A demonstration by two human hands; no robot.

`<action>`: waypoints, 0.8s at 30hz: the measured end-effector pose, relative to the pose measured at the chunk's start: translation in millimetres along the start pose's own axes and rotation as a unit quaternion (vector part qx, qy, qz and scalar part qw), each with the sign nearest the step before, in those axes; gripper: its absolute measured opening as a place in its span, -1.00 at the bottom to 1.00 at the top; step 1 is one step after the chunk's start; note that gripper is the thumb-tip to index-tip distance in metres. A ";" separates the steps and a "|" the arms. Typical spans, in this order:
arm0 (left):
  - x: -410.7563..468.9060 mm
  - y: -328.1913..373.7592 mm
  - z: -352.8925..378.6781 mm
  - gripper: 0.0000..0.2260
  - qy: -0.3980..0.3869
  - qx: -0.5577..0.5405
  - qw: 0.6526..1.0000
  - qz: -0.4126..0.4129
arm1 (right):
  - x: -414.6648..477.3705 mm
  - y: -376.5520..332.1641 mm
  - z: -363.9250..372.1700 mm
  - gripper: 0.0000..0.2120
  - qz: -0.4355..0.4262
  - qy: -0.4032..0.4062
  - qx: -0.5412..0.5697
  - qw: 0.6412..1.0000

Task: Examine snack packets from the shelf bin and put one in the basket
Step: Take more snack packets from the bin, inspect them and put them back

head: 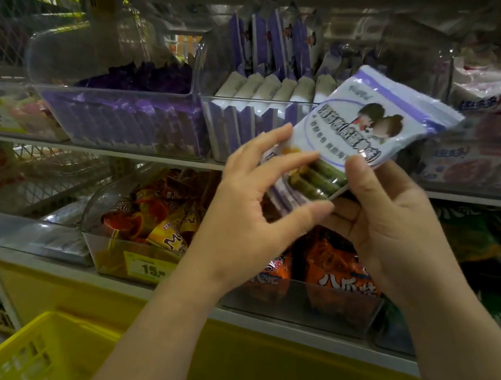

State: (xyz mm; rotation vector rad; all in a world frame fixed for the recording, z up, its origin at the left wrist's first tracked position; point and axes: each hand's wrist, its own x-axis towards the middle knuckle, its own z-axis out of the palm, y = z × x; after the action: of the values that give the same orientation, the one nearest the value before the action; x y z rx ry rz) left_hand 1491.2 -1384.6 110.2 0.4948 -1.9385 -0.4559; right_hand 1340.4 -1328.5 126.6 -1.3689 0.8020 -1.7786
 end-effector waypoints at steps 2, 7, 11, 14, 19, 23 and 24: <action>-0.1 -0.7 1.2 -0.47 -0.030 -0.002 1.000 -0.002 | -1.2 3.8 1.9 -0.60 0.003 -0.017 -0.024 1.000; 3.3 -4.2 -8.0 -0.54 -0.047 -0.226 0.971 -0.053 | 2.3 -1.4 0.6 -0.43 0.004 -0.021 -0.064 0.998; 2.4 -4.1 -10.1 -0.58 -0.126 -0.441 0.881 -0.119 | 3.5 -3.3 -6.7 -0.30 0.010 -0.008 -0.080 0.997; -0.1 -5.8 -5.6 -0.58 -0.178 -0.522 0.819 -0.160 | 1.5 -2.5 -6.2 -0.48 0.028 -0.010 -0.023 0.999; 0.5 -14.6 -1.4 -0.66 -0.158 -0.457 0.851 -0.206 | 2.3 -1.5 -15.4 -0.53 0.024 0.028 -0.027 0.999; 3.7 -17.4 -0.9 -0.63 -0.063 -0.361 0.915 -0.165 | 2.4 -0.3 -21.0 -0.53 -0.008 0.021 -0.135 0.991; 4.4 -16.9 -1.2 -0.61 -0.033 -0.352 0.924 -0.147 | 2.3 0.6 -21.6 -0.56 -0.015 0.013 -0.167 0.986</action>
State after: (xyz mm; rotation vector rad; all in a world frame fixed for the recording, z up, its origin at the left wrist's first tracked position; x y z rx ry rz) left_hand 1493.0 -1401.3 105.2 0.2916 -1.6137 -1.3137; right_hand 1319.1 -1329.9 122.2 -1.5801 1.1385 -1.7420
